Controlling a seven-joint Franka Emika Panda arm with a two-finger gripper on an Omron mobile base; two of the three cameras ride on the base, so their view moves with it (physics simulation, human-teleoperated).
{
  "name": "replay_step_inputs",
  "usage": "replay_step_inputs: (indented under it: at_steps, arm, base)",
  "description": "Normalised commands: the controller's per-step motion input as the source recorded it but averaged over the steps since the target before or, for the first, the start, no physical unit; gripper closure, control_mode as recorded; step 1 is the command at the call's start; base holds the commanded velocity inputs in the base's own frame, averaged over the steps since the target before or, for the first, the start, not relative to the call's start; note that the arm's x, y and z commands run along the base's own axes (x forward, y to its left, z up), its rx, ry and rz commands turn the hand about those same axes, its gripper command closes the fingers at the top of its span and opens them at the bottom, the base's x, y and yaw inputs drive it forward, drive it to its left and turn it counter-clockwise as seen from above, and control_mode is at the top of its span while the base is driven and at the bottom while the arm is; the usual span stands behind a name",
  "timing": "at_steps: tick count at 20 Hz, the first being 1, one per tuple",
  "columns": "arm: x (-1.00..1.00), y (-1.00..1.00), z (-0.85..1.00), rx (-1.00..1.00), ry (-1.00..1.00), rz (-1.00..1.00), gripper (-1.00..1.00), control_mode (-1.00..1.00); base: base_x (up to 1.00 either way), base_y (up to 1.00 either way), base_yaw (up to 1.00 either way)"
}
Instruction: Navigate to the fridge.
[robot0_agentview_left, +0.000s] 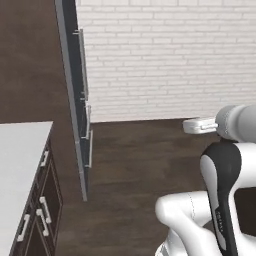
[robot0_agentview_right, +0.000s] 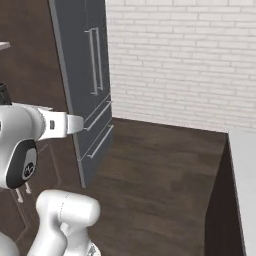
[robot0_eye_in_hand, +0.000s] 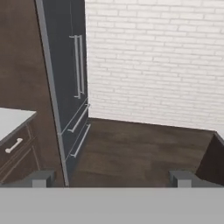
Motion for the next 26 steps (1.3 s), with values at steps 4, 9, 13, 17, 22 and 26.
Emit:
replay_step_inputs:
  at_steps: [4,9,13,17,22,26]
  arm:
    - [0.00,0.00,0.00,0.00,0.00,0.00,-1.00,1.00]
    - [0.00,0.00,0.00,0.00,0.00,0.00,-1.00,1.00]
    - [0.00,0.00,0.00,0.00,0.00,0.00,-1.00,1.00]
    - [0.00,0.00,0.00,0.00,0.00,0.00,-1.00,1.00]
    - [0.00,0.00,0.00,0.00,0.00,0.00,-1.00,1.00]
    - [0.00,0.00,0.00,0.00,0.00,0.00,-1.00,1.00]
  base:
    - [1.00,-0.03,0.31]
    - [1.00,-0.10,0.41]
    - [1.00,-0.22,0.59]
    - [0.89,-0.18,0.82]
    - [0.56,-0.24,0.87]
    - [0.26,-0.43,0.84]
